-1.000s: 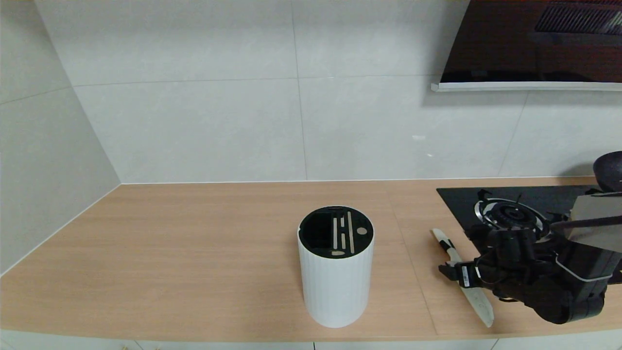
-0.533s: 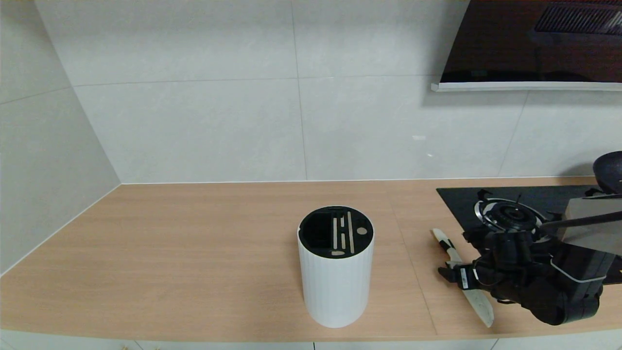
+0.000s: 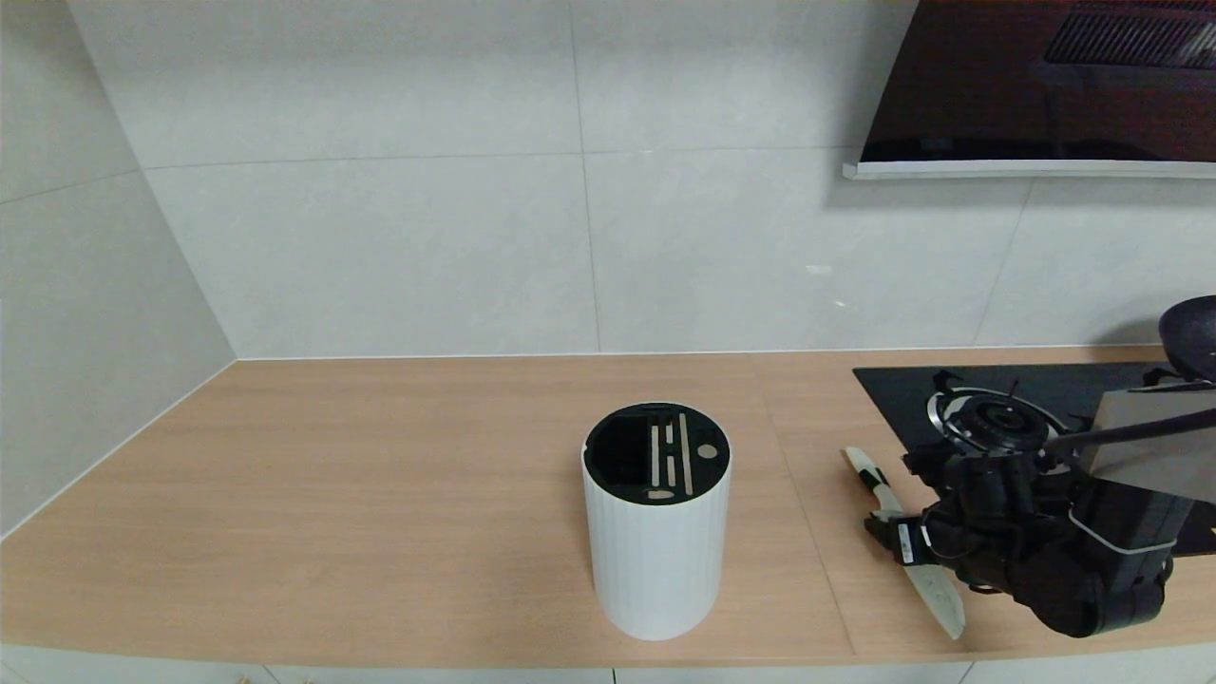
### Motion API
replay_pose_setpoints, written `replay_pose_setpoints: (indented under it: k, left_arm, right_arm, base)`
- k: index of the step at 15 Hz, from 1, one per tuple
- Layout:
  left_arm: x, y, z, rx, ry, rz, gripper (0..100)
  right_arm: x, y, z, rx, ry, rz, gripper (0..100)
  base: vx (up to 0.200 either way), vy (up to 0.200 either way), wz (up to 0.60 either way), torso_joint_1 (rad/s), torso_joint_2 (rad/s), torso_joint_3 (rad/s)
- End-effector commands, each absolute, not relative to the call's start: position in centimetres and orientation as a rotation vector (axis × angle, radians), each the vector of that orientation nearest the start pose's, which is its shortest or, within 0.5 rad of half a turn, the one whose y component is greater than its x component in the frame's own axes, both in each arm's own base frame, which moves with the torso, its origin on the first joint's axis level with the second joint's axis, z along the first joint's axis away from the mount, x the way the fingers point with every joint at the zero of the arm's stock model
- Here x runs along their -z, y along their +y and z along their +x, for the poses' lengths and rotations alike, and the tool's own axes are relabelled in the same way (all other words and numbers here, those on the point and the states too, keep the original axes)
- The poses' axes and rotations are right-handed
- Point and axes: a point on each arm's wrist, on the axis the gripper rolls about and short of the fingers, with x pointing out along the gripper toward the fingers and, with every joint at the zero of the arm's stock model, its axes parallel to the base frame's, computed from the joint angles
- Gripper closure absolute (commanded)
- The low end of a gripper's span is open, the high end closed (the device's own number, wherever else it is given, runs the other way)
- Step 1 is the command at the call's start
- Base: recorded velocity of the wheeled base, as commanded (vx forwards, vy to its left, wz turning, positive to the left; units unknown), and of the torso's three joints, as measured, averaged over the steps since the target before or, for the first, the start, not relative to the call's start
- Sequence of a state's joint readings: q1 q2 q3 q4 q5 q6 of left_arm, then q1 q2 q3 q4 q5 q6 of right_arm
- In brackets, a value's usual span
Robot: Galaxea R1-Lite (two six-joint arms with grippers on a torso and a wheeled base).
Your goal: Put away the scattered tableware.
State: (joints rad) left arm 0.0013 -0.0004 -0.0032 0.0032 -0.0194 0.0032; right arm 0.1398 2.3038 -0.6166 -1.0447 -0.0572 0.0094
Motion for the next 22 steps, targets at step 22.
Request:
replay_pose_setpoints:
  k: [22]
  left_arm:
    - [-7.6,0.0,-2.3,0.018,0.000,0.008,0]
  right_arm:
    - [-10.2,5.4,29.8,-0.086,0.305,-0.018,100]
  base:
    - [0.000,0.000,0.00,0.000,0.00,0.000]
